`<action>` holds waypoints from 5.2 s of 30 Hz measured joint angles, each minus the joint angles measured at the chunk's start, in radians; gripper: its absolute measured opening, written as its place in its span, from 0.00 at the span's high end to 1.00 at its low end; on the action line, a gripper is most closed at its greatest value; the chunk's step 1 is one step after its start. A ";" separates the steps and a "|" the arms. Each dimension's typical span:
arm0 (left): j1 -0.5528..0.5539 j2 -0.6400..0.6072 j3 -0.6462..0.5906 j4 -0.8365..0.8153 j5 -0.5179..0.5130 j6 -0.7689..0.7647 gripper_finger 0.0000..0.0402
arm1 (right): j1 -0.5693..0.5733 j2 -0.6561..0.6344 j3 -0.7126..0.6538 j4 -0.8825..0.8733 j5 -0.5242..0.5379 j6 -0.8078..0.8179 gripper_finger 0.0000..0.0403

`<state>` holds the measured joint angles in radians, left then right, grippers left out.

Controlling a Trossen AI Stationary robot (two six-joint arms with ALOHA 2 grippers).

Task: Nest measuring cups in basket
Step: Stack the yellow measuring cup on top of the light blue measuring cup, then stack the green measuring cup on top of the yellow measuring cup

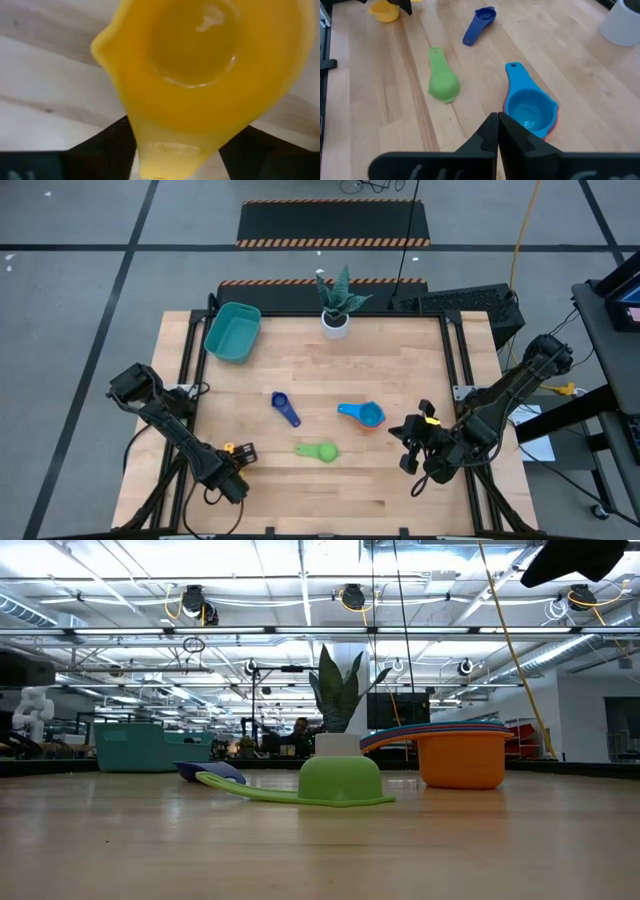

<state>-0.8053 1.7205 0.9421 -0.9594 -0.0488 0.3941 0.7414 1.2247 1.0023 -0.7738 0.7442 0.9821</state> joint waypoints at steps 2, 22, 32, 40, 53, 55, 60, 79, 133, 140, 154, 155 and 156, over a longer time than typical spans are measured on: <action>0.000 0.000 0.000 -0.001 0.001 -0.055 0.45 | 0.000 0.000 0.000 0.000 -0.017 0.000 1.00; 0.083 0.001 0.051 0.075 -0.026 -0.440 0.61 | 0.000 0.005 0.000 0.017 -0.017 0.000 1.00; 0.210 0.001 0.253 0.072 -0.115 -0.424 0.62 | 0.000 0.005 0.000 0.015 -0.018 -0.026 1.00; 0.357 0.001 0.397 0.123 -0.180 -0.282 0.62 | 0.026 0.005 0.000 0.014 -0.099 -0.026 1.00; 0.615 0.001 0.476 0.503 -0.244 -0.152 0.62 | 0.212 0.007 -0.065 0.022 -0.145 0.075 1.00; 0.647 0.001 0.476 0.586 -0.237 -0.182 0.62 | 0.243 0.007 -0.095 0.023 -0.148 0.137 1.00; 0.691 0.042 0.476 0.832 -0.154 -0.243 0.62 | 0.286 0.006 -0.148 0.005 -0.180 0.285 1.00; 0.692 0.237 0.476 1.012 -0.096 -0.292 0.62 | 0.301 0.007 -0.184 0.064 -0.142 0.402 1.00; 0.722 0.348 0.475 0.930 -0.136 -0.141 0.40 | 0.279 -0.008 -0.183 0.007 -0.143 0.339 1.00; 0.723 0.336 0.475 0.885 -0.136 -0.191 0.37 | 0.279 -0.008 -0.183 0.014 -0.143 0.338 1.00; 0.727 0.236 0.504 0.695 -0.067 -0.353 0.40 | 0.279 -0.007 -0.183 0.020 -0.136 0.340 1.00; 0.727 0.231 0.504 0.660 -0.067 -0.355 0.41 | 0.279 -0.007 -0.183 0.024 -0.136 0.340 1.00; 0.727 0.227 0.503 0.622 -0.067 -0.357 0.42 | 0.279 -0.007 -0.183 0.029 -0.136 0.340 1.00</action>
<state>-0.0788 1.9474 1.4452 -0.3376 -0.1154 0.0371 1.0206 1.2175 0.8192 -0.7446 0.6086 1.3224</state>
